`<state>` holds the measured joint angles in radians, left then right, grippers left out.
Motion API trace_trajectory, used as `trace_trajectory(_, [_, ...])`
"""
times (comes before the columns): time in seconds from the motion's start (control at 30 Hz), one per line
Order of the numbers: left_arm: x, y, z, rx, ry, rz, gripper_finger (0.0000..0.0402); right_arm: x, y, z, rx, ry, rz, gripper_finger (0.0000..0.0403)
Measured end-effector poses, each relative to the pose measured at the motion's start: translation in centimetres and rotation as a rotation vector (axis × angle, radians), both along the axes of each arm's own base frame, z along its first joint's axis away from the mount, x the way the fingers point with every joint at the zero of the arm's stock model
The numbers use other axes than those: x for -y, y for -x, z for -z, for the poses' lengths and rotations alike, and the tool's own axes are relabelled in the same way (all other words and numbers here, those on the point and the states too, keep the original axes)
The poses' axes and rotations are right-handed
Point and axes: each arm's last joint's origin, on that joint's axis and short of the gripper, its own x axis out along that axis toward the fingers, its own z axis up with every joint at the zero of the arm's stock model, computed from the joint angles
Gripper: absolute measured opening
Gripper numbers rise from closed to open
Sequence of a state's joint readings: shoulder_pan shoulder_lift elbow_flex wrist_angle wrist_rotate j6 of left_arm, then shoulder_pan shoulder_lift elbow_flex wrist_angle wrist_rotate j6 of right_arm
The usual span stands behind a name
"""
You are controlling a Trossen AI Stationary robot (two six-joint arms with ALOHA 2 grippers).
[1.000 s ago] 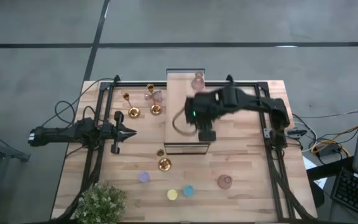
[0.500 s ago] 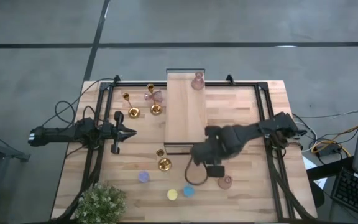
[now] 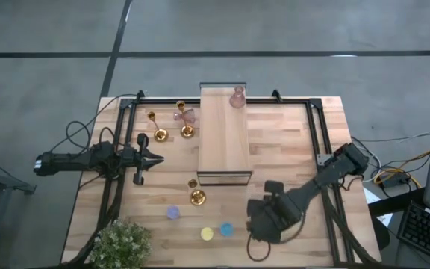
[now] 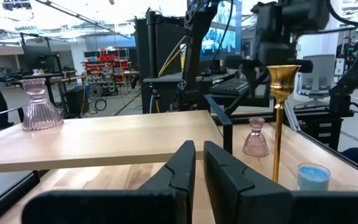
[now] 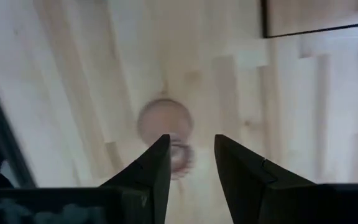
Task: Pick & Place candle stick holders
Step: Put the bottom purple glass candle holder on the shelf
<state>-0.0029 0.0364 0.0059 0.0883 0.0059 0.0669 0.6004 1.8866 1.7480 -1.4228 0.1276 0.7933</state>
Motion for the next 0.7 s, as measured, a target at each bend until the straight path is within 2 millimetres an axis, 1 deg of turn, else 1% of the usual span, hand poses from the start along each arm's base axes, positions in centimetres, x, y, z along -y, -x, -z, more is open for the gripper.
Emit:
trace_trajectory(0.13, [0.0,0.0,0.0,0.000,0.000,0.000,0.0037,-1.4,0.8,1.2,0.016,-0.012,0.043,0.0121])
trace_trajectory(0.33, [0.0,0.0,0.0,0.000,0.000,0.000,0.0037,-2.4,2.0,3.2,-0.006,0.007,0.097,0.0128])
trace_trajectory(0.47, [0.0,0.0,0.0,0.000,0.000,0.000,0.0037,-2.7,2.4,4.1,-0.011,0.008,0.099,0.0129])
trace_trajectory(0.7, [0.0,0.0,0.0,0.000,0.000,0.000,0.0037,-2.9,2.6,4.9,-0.010,-0.001,0.118,0.0117])
